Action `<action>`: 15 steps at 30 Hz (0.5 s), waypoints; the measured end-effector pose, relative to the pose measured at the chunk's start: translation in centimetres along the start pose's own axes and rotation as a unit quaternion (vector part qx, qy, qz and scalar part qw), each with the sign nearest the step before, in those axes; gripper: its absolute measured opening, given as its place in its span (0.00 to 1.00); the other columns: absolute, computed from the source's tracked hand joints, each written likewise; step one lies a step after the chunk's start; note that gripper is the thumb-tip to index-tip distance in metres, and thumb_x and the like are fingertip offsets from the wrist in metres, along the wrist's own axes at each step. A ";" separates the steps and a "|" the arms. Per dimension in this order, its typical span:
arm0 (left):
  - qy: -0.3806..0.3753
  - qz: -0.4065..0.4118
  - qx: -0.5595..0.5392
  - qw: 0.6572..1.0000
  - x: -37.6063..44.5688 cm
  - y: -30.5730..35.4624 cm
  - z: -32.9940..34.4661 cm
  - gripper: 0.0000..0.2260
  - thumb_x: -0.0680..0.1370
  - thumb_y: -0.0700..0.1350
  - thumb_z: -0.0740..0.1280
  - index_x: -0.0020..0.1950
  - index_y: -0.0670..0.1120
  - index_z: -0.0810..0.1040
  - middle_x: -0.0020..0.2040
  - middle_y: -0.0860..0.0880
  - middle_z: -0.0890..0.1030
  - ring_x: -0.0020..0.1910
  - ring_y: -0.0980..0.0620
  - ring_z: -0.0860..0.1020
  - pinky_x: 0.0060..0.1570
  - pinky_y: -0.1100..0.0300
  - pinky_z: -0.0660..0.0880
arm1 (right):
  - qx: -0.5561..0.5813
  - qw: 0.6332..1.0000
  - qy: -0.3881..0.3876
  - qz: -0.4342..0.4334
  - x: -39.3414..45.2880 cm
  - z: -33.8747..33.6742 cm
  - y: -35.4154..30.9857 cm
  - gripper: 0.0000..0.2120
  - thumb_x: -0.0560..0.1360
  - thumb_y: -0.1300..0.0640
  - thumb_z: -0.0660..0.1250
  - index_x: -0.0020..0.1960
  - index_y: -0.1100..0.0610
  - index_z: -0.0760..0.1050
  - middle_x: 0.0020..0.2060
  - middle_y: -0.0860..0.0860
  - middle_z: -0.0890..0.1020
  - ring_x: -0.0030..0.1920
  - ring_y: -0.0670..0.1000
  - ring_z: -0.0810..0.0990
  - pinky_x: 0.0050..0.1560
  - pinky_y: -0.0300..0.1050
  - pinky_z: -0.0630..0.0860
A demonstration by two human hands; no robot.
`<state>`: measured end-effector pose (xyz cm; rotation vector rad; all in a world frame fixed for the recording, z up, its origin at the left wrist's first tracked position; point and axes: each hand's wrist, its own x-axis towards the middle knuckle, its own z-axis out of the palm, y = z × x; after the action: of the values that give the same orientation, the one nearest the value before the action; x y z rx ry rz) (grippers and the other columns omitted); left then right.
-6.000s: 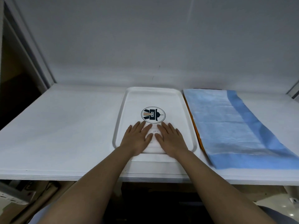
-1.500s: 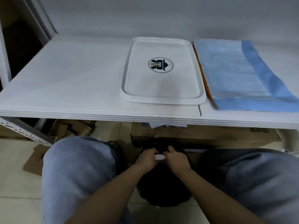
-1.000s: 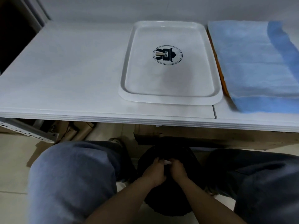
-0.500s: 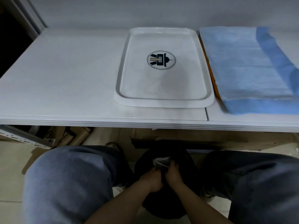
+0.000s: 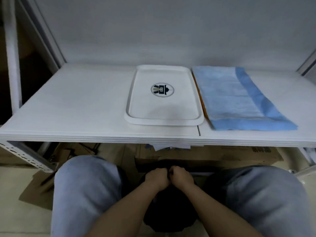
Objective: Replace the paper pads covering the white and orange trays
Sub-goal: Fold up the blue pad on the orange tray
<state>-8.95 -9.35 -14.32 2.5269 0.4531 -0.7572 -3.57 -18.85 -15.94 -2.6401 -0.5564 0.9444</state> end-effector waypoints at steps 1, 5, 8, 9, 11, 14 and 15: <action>0.012 0.003 0.005 1.000 -0.2 0.4 -0.7 0.11 0.79 0.47 0.60 0.58 0.44 0.74 0.57 0.44 0.78 0.50 0.47 0.77 0.43 0.56 0.72 | -0.005 1.000 0.007 -0.006 -0.2 -0.7 -0.3 0.09 0.78 0.59 0.57 0.52 0.55 0.76 0.53 0.55 0.81 0.51 0.55 0.79 0.46 0.46 0.75; 0.072 0.010 0.034 0.997 -1.5 1.7 -3.4 0.11 0.80 0.43 0.58 0.59 0.43 0.76 0.59 0.44 0.78 0.56 0.45 0.77 0.48 0.54 0.73 | -0.006 0.999 0.046 -0.025 -1.7 -3.9 -1.5 0.09 0.78 0.56 0.57 0.50 0.54 0.75 0.53 0.55 0.80 0.52 0.56 0.79 0.44 0.44 0.72; 0.098 0.026 0.040 0.994 -2.1 2.5 -5.4 0.13 0.81 0.43 0.56 0.62 0.44 0.75 0.61 0.44 0.77 0.58 0.45 0.77 0.52 0.53 0.74 | -0.013 0.997 0.066 -0.040 -2.3 -5.8 -2.1 0.10 0.78 0.55 0.56 0.50 0.55 0.75 0.54 0.55 0.80 0.50 0.55 0.78 0.43 0.43 0.70; 0.109 0.031 0.044 0.993 -2.5 3.0 -6.3 0.14 0.81 0.43 0.56 0.63 0.44 0.75 0.61 0.44 0.77 0.59 0.45 0.76 0.53 0.52 0.74 | -0.021 0.996 0.070 -0.044 -2.7 -6.7 -2.4 0.10 0.79 0.55 0.56 0.50 0.55 0.76 0.55 0.55 0.80 0.51 0.55 0.78 0.44 0.44 0.71; 0.142 0.037 0.057 0.988 -3.2 4.0 -8.0 0.14 0.80 0.45 0.57 0.62 0.45 0.76 0.61 0.44 0.77 0.59 0.44 0.76 0.54 0.53 0.73 | -0.039 0.994 0.090 -0.053 -3.4 -8.5 -2.8 0.13 0.79 0.53 0.56 0.55 0.56 0.77 0.56 0.55 0.80 0.56 0.56 0.77 0.49 0.46 0.72; 0.192 0.047 0.061 0.978 -4.2 5.7 -10.6 0.14 0.80 0.46 0.57 0.60 0.45 0.76 0.60 0.44 0.78 0.59 0.44 0.76 0.54 0.54 0.72 | -0.040 0.988 0.135 -0.067 -4.5 -11.5 -3.2 0.13 0.78 0.53 0.56 0.55 0.54 0.77 0.55 0.53 0.80 0.55 0.55 0.78 0.47 0.45 0.71; 0.205 0.051 0.067 0.975 -4.4 6.2 -11.4 0.13 0.79 0.46 0.57 0.59 0.45 0.76 0.60 0.45 0.78 0.59 0.44 0.76 0.53 0.55 0.71 | -0.040 0.987 0.144 -0.067 -4.7 -12.4 -3.3 0.11 0.78 0.53 0.57 0.51 0.53 0.77 0.53 0.54 0.81 0.54 0.56 0.79 0.46 0.44 0.70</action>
<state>-4.84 -9.46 -1.22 2.8138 0.4119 -0.2281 0.34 -19.71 -2.84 -2.7027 -0.6992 0.4995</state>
